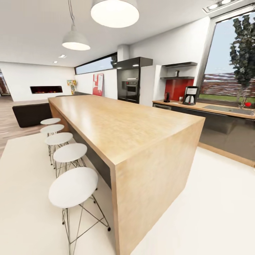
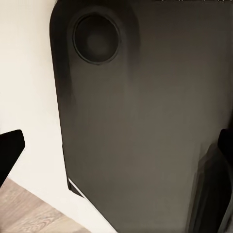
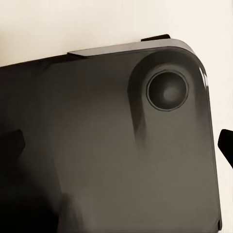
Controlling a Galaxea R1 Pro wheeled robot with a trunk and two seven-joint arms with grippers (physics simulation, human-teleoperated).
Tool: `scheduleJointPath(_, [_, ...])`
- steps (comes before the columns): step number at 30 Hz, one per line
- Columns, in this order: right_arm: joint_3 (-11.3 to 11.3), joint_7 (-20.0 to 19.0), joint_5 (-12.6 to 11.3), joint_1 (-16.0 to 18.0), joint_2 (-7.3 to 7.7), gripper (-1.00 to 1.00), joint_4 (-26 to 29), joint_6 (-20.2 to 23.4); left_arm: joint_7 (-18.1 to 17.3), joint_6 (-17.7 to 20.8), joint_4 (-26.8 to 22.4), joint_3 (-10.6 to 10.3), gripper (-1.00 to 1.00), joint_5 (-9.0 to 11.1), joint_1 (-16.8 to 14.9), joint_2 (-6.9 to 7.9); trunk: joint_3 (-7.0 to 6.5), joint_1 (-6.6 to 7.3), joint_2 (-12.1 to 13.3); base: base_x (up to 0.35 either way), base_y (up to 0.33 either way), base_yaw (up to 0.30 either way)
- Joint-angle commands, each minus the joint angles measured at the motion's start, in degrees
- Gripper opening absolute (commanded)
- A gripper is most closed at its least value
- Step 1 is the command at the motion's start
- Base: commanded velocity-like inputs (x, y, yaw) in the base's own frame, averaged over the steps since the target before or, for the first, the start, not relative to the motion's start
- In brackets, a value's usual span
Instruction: Set up a coffee station on the kitchen countertop: keep the coffee maker on the countertop, move the bottle of coffee from the kitchen shelf to the counter next to the coffee maker, place a paper coffee filter on top of the coffee maker, put the saucer next to the coffee maker with the coffee cup on the saucer, and place the electric kettle next to the coffee maker.
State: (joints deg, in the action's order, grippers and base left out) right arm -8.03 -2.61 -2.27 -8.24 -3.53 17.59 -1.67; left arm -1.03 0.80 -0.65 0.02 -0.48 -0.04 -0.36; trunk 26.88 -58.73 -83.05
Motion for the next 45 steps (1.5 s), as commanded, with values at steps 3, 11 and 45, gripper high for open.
scheduleJointPath(3, [-0.4, -0.3, -0.3, 0.0, -0.06, 1.00, 0.1, -0.1, -0.1, 0.1, -0.1, 0.1, 1.00, 0.0, 0.0, 0.00, 0.05, 0.00, 0.0, 0.000, 0.000, -0.221])
scheduleJointPath(11, [-0.4, -0.3, -0.3, 0.0, -0.05, 1.00, 0.1, -0.1, -0.1, 0.1, -0.1, 0.1, 1.00, 0.0, 0.0, -0.05, 0.05, 0.00, 0.0, 0.000, 0.000, -0.258])
scheduleJointPath(45, [-0.4, -0.3, -0.3, 0.0, 0.02, 1.00, 0.2, -0.1, -0.2, -3.0, -0.1, -0.2, 1.00, -0.1, 0.0, -0.48, 0.05, 0.00, 0.0, 0.061, -0.078, -0.265])
